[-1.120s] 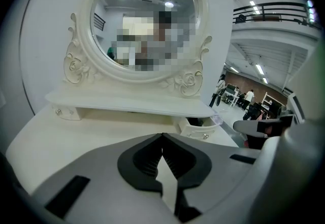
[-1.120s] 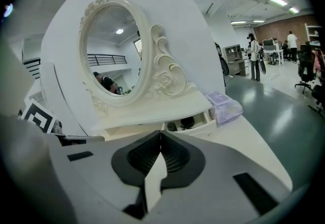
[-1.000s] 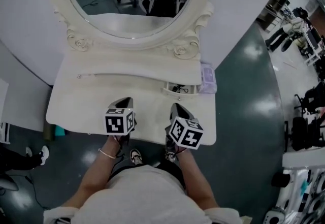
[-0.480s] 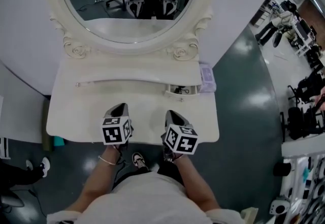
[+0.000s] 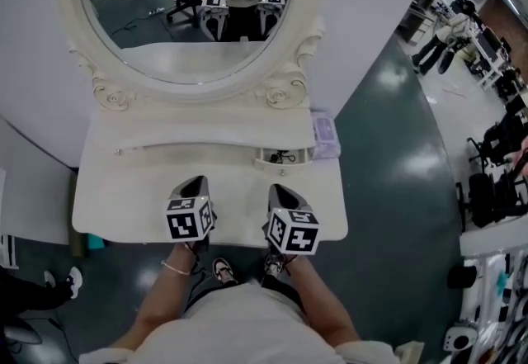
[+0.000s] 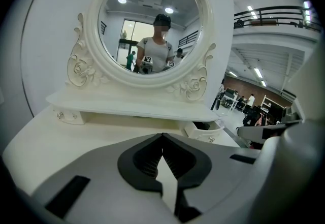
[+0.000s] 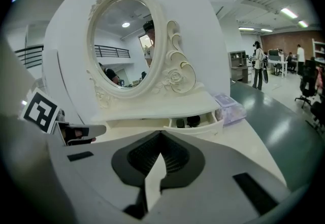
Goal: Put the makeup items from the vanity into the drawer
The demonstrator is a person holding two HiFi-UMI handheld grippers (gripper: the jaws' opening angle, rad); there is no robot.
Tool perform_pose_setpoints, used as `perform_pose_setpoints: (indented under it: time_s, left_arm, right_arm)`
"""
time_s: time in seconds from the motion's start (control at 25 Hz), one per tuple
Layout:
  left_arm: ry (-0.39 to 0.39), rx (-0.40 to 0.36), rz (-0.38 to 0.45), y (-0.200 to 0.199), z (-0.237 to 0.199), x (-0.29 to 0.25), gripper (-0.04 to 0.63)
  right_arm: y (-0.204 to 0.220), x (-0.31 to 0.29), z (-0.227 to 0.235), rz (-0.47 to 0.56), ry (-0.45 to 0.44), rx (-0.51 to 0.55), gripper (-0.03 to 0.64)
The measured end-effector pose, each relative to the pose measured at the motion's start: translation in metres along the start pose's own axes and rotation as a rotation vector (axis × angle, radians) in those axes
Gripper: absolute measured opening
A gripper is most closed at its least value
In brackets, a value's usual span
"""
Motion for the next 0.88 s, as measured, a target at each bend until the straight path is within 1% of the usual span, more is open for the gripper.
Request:
perform_pose_setpoints:
  time_s: [0.12,0.44,0.64,0.88]
  left_arm:
    - [-0.01,0.01,0.004,0.0,0.007,-0.003,0.012]
    - [-0.028,0.016,0.003,0.003,0.015,-0.006,0.012]
    - [-0.036,0.012,0.02,-0.002,0.015,-0.003,0.011]
    - [-0.05,0.014,0.01,0.004,0.011,0.002,0.011]
  right_arm:
    - [-0.006,0.002,0.006,0.01,-0.013,0.041,0.017]
    - [-0.009,-0.001,0.013,0.001,-0.028,0.049,0.017]
    - [-0.014,-0.001,0.01,0.011,-0.037,0.056,0.017]
    - [-0.008,0.001,0.008,-0.002,-0.046,0.052,0.017]
Point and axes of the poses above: the fingertips, and each gripper's own axes: x backward along the fingers, z to its right, y out of its underside, the point moved 2 cm from there along x, backward along the fingers, and after that the axes turned 1 degree about y, right-handed, at the moved point
